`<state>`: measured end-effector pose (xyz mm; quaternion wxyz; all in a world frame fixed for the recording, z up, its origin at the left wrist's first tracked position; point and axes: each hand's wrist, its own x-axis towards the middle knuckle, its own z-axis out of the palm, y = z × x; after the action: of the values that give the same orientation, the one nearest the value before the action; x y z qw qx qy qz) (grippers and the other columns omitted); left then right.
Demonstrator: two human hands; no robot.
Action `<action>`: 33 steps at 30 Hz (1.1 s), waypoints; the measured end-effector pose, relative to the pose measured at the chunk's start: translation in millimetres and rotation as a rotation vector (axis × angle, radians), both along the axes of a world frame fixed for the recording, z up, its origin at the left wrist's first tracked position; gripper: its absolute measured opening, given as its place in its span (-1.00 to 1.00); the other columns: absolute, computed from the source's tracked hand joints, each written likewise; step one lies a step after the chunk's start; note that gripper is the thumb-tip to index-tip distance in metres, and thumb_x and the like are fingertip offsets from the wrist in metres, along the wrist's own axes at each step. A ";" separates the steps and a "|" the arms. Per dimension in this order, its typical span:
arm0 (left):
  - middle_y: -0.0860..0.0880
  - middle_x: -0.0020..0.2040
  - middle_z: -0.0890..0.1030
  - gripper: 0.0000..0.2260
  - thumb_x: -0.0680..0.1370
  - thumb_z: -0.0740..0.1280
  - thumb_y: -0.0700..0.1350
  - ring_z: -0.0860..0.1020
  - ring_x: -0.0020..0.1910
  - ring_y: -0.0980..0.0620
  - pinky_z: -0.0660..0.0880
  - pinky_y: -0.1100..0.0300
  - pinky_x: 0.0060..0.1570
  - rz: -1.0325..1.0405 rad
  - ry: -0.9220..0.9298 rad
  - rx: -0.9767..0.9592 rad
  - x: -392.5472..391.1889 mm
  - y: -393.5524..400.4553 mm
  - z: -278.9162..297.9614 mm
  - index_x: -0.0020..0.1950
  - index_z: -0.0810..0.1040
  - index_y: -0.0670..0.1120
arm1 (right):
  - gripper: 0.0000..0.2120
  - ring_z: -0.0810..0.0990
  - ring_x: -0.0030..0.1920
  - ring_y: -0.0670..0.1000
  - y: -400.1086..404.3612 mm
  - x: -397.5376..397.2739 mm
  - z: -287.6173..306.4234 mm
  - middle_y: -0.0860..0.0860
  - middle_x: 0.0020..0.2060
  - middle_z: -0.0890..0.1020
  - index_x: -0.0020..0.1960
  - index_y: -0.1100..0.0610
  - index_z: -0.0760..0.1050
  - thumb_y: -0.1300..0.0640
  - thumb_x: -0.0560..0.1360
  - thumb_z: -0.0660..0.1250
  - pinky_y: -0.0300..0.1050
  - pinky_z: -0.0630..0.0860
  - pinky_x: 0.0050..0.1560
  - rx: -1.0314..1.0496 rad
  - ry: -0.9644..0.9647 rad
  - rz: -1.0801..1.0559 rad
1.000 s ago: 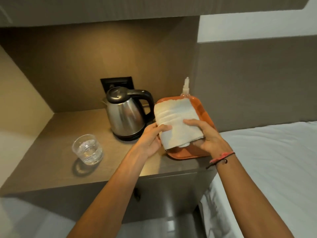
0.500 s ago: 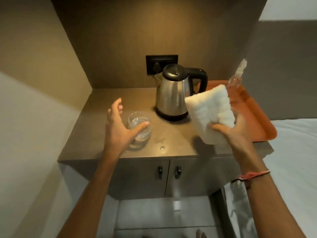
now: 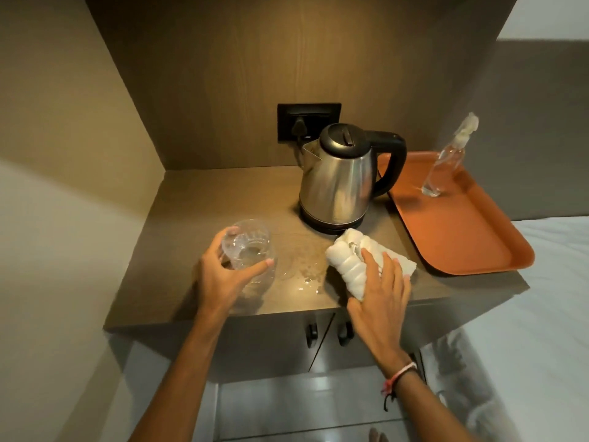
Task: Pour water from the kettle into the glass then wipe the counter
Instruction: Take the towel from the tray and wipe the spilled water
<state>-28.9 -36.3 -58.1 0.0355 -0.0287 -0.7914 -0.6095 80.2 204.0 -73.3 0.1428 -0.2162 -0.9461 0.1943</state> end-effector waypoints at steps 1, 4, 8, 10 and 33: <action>0.30 0.02 0.70 -0.30 0.14 0.74 -0.12 0.68 0.04 0.28 0.64 0.34 -0.07 0.016 0.014 0.016 1.4 -12.1 3.5 0.18 0.55 0.24 | -0.19 0.09 0.59 0.27 -13.2 -1.0 -3.7 0.21 0.56 0.23 0.59 0.02 0.13 0.14 0.43 0.42 0.38 0.02 0.58 0.012 -0.018 -0.021; 0.40 0.04 0.67 -0.31 0.07 0.71 0.04 0.63 0.03 0.42 0.56 0.50 -0.13 0.078 0.072 0.029 2.9 -47.4 21.7 0.16 0.58 0.21 | -0.09 -0.02 0.60 0.33 -55.7 -13.9 -12.5 0.29 0.59 0.11 0.62 0.03 0.00 0.07 0.43 0.45 0.43 -0.05 0.57 0.030 -0.062 -0.022; 0.27 0.12 0.64 -0.26 0.09 0.68 0.13 0.60 0.04 0.44 0.52 0.56 -0.15 0.086 0.155 -0.033 0.7 -83.7 46.0 0.25 0.58 0.12 | -0.08 -0.12 0.60 0.35 -106.1 -44.8 -15.6 0.31 0.60 0.01 0.62 0.01 -0.09 -0.02 0.45 0.39 0.43 -0.13 0.56 -0.049 -0.090 -0.033; 0.21 0.14 0.64 -0.28 0.14 0.67 0.09 0.61 0.05 0.40 0.52 0.56 -0.14 0.081 0.185 -0.051 -2.6 -95.5 53.6 0.27 0.57 0.10 | -0.10 -0.17 0.60 0.34 -122.5 -66.6 -13.4 0.30 0.61 -0.06 0.62 -0.01 -0.12 -0.03 0.47 0.36 0.42 -0.17 0.55 -0.127 -0.101 -0.073; 0.15 0.16 0.66 -0.27 0.10 0.69 -0.05 0.64 0.16 0.20 0.63 0.20 0.15 -0.041 0.089 0.130 -16.3 -36.1 45.1 0.25 0.57 0.00 | -0.66 0.52 0.31 0.10 7.0 -19.7 11.8 0.08 0.27 0.63 0.03 0.10 0.60 0.04 0.41 0.14 0.09 0.37 0.45 -0.094 0.123 0.453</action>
<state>-45.2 -72.4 -13.0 0.0601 -0.0696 -0.7470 -0.6584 60.4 210.9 -61.5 0.1427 0.0074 -0.9499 0.2780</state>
